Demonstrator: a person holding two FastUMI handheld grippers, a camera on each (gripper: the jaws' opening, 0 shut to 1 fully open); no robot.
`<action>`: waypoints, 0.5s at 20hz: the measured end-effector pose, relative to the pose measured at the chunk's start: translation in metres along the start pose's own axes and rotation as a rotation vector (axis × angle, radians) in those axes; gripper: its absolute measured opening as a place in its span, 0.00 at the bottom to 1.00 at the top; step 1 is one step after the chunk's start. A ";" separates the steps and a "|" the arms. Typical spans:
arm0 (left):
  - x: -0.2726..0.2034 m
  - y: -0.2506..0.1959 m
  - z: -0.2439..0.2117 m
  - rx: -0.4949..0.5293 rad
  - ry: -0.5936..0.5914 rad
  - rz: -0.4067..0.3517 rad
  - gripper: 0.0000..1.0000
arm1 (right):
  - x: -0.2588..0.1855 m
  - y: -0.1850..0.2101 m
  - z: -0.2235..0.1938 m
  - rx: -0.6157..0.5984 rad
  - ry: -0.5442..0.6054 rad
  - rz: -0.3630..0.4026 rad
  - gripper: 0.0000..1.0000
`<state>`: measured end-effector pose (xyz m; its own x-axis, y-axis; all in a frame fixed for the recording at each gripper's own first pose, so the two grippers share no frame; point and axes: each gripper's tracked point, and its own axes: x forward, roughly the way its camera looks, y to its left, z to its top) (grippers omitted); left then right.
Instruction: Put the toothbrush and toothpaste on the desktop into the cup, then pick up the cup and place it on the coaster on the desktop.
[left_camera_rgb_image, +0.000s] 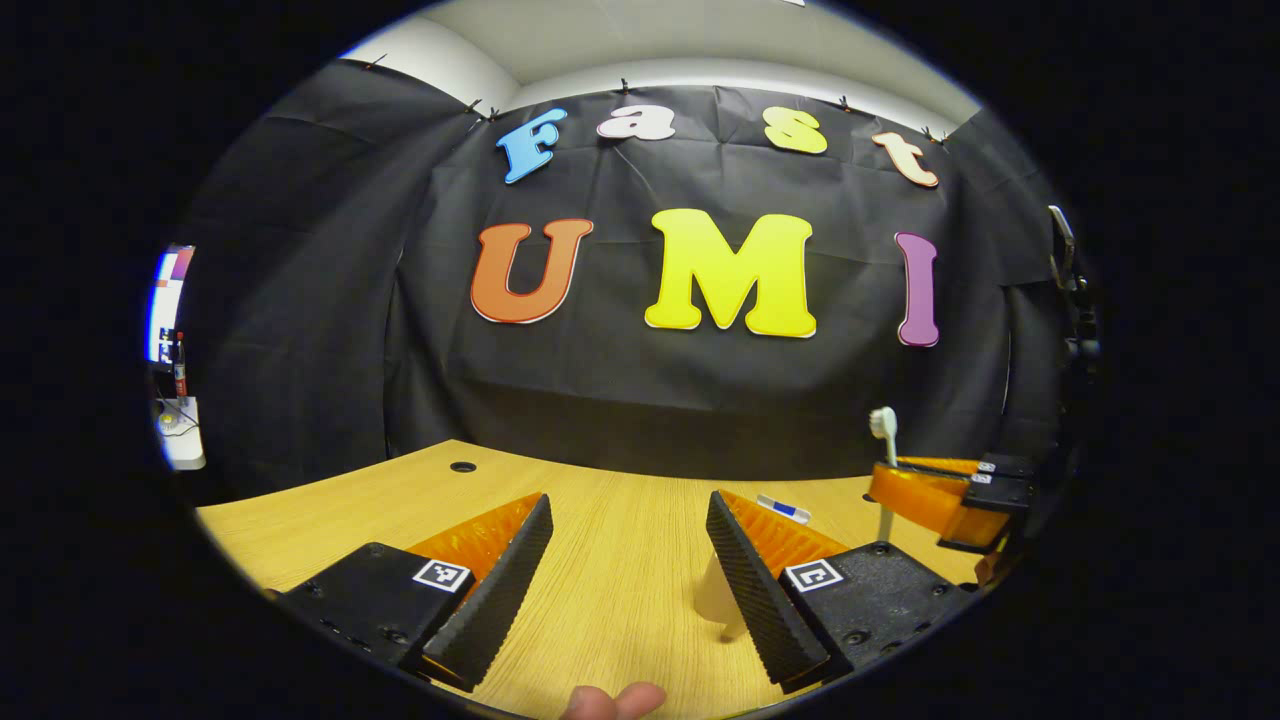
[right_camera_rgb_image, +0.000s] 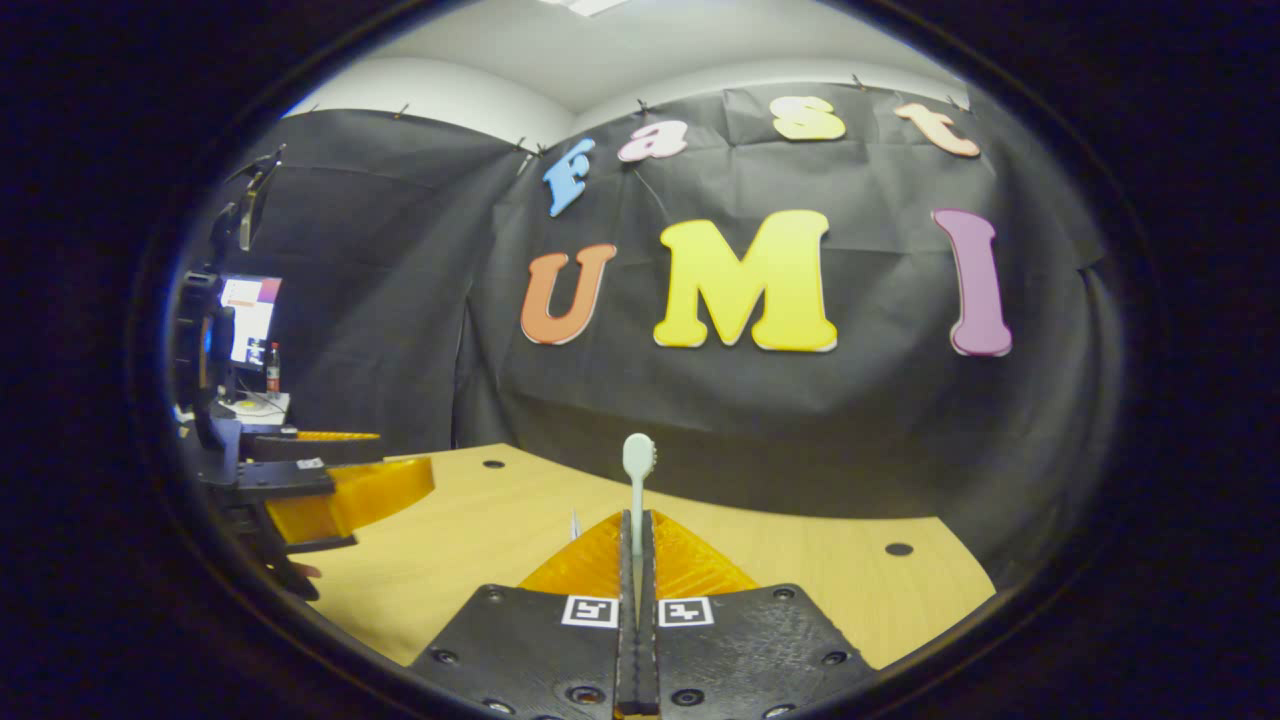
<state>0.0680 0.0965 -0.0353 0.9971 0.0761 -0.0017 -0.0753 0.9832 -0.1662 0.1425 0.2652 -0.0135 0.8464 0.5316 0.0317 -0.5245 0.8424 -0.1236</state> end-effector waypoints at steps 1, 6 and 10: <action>-0.006 0.003 -0.006 -0.006 0.005 0.008 0.98 | 0.013 -0.002 0.002 -0.025 -0.031 -0.008 0.00; -0.025 0.010 -0.035 -0.078 0.067 0.033 0.98 | 0.056 0.015 0.007 -0.086 -0.085 0.053 0.00; -0.030 0.025 -0.041 -0.111 0.077 0.068 0.99 | 0.071 0.019 0.011 -0.042 -0.122 0.050 0.00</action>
<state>0.0366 0.1122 -0.0799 0.9880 0.1244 -0.0917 -0.1450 0.9514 -0.2716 0.1918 0.3203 -0.0026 0.8003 0.5820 0.1441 -0.5595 0.8113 -0.1695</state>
